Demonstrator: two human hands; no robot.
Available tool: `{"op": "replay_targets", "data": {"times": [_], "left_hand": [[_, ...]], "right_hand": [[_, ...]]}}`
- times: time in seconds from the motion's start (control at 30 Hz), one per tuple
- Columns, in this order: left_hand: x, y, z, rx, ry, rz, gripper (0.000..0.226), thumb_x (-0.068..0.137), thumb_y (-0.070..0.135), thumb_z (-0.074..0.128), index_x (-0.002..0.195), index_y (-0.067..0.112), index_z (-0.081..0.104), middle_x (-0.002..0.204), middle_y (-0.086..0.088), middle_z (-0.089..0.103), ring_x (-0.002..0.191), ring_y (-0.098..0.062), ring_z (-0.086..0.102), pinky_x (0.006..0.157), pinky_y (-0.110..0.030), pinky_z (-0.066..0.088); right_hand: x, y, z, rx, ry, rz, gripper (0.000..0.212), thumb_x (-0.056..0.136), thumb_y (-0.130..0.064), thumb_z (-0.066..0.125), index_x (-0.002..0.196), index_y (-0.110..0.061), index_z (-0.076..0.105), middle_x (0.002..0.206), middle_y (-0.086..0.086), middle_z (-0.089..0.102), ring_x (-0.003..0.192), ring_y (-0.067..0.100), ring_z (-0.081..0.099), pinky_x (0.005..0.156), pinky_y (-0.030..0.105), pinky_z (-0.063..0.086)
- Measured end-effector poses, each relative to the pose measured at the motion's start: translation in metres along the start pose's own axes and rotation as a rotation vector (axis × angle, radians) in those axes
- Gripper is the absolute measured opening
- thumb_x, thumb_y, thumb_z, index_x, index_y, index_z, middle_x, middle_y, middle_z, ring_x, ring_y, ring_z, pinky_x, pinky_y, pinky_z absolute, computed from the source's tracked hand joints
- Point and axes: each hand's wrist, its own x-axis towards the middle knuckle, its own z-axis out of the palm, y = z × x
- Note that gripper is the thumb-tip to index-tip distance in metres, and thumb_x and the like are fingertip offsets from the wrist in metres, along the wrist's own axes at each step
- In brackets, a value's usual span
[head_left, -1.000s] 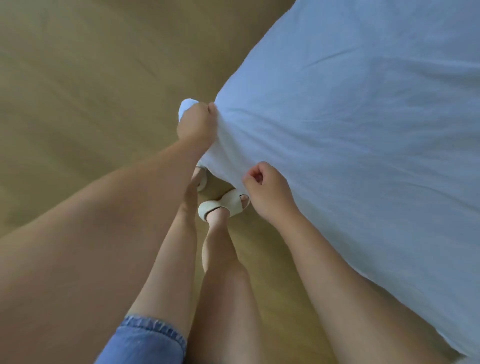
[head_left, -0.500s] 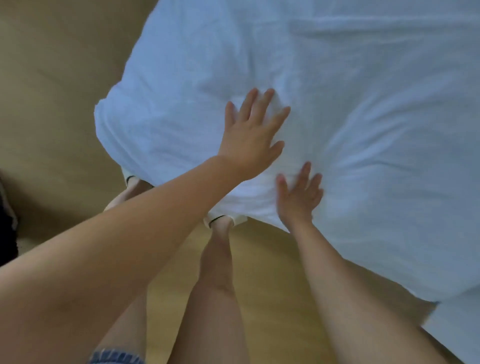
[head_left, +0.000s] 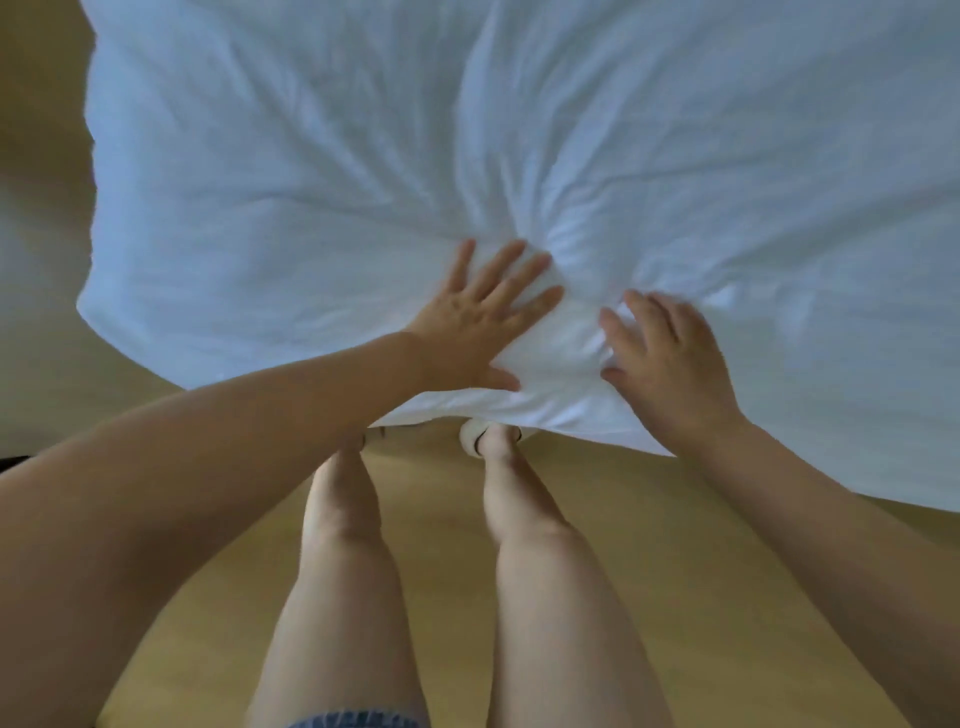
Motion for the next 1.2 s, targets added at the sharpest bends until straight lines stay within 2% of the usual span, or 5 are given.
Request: {"op": "replay_targets", "data": {"times": [0.17, 0.47, 0.63, 0.9, 1.2], "left_hand": [[-0.002, 0.018, -0.015, -0.041, 0.342, 0.092, 0.036, 0.066, 0.036, 0.084, 0.097, 0.020, 0.075, 0.103, -0.006, 0.071, 0.094, -0.028, 0.068, 0.083, -0.049, 0.052], [-0.014, 0.055, -0.015, -0.432, 0.481, -0.124, 0.019, 0.064, -0.008, 0.079, 0.074, 0.003, 0.068, 0.082, -0.012, 0.067, 0.073, -0.031, 0.064, 0.065, -0.039, 0.051], [-0.018, 0.065, -0.030, -0.557, 0.401, -0.219, 0.007, 0.086, 0.002, 0.059, 0.081, -0.003, 0.063, 0.083, -0.016, 0.062, 0.076, -0.032, 0.059, 0.071, -0.036, 0.043], [0.006, 0.059, -0.038, -0.691, 0.202, -0.253, 0.015, 0.099, 0.015, 0.035, 0.088, 0.006, 0.039, 0.051, 0.004, 0.035, 0.046, -0.026, 0.037, 0.047, -0.034, 0.027], [0.021, 0.089, -0.025, -0.567, 0.022, -0.435, 0.014, 0.095, 0.028, 0.041, 0.091, 0.014, 0.041, 0.082, 0.002, 0.045, 0.076, -0.020, 0.042, 0.064, -0.031, 0.031]], "right_hand": [[0.007, 0.023, 0.005, 0.151, 0.090, -0.113, 0.025, 0.054, 0.010, 0.082, 0.062, 0.002, 0.060, 0.063, 0.016, 0.053, 0.058, 0.032, 0.056, 0.050, 0.032, 0.042], [-0.018, 0.025, -0.012, 0.441, 0.258, -0.044, 0.004, 0.077, 0.003, 0.063, 0.075, 0.005, 0.060, 0.079, 0.021, 0.058, 0.069, 0.038, 0.056, 0.057, 0.038, 0.046], [-0.013, 0.030, -0.007, 0.288, -0.025, -0.068, 0.053, 0.068, -0.014, 0.083, 0.113, 0.005, 0.063, 0.117, 0.029, 0.059, 0.106, 0.048, 0.056, 0.085, 0.055, 0.046], [-0.011, 0.017, -0.008, 0.514, 0.053, 0.175, 0.028, 0.095, -0.020, 0.046, 0.069, -0.009, 0.046, 0.060, -0.003, 0.042, 0.062, 0.026, 0.043, 0.053, 0.028, 0.028], [-0.039, 0.032, 0.022, 0.770, -0.160, 0.136, 0.011, 0.091, -0.018, 0.057, 0.091, -0.009, 0.050, 0.091, -0.006, 0.042, 0.091, 0.013, 0.037, 0.080, 0.027, 0.033]]}}
